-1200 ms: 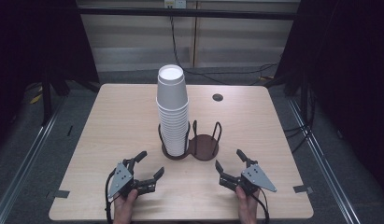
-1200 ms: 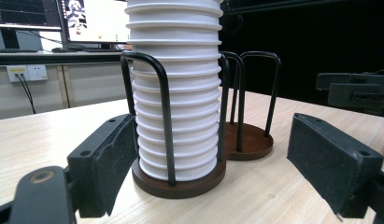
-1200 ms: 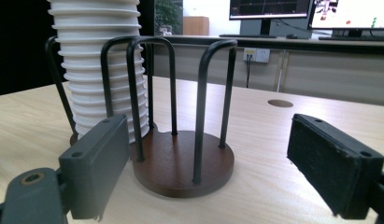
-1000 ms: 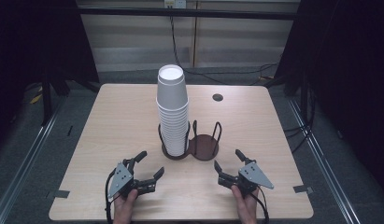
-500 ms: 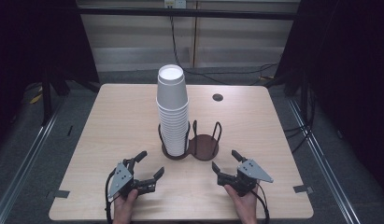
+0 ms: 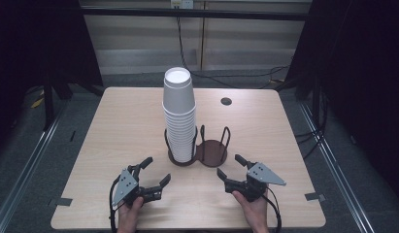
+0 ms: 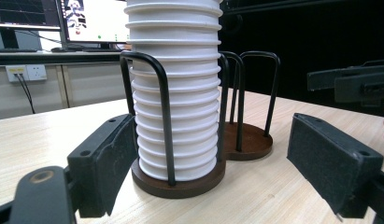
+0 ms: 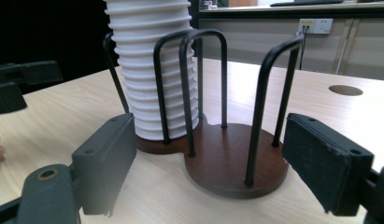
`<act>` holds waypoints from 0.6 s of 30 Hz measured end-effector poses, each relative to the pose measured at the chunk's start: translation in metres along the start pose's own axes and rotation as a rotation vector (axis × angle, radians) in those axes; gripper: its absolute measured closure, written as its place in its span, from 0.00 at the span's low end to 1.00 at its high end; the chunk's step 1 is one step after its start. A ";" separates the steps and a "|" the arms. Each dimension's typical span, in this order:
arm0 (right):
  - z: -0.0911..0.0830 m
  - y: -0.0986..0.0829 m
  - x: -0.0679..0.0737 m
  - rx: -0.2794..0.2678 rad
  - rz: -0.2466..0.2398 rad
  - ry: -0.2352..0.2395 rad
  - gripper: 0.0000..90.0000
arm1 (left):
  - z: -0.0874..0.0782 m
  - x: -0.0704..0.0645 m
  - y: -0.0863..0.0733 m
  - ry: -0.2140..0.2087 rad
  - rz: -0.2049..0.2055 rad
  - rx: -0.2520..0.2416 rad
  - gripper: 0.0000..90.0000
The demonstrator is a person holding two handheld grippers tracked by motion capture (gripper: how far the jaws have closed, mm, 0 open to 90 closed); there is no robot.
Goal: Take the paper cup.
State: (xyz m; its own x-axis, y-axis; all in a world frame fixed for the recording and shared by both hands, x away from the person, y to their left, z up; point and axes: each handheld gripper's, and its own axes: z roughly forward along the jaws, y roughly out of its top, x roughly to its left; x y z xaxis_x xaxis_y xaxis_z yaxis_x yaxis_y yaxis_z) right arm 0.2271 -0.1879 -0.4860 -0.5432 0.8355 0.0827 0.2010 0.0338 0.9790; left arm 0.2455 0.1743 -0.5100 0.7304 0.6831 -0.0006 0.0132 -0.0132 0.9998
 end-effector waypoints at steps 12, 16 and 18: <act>0.003 0.026 -0.001 0.055 -0.009 0.074 0.16 | 0.000 0.000 0.000 0.002 -0.003 0.001 0.17; 0.004 0.034 -0.002 0.051 0.001 0.097 0.16 | 0.000 0.000 0.000 0.001 -0.001 0.000 0.17; 0.005 0.038 -0.002 0.071 0.015 0.115 0.16 | 0.000 0.000 0.000 0.002 -0.003 -0.001 0.17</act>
State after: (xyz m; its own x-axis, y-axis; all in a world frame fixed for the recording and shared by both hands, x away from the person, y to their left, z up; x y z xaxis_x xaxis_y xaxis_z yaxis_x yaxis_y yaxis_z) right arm 0.2396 -0.1857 -0.4497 -0.6288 0.7679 0.1220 0.2649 0.0640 0.9622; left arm 0.2456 0.1741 -0.5100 0.7292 0.6843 -0.0033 0.0142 -0.0104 0.9998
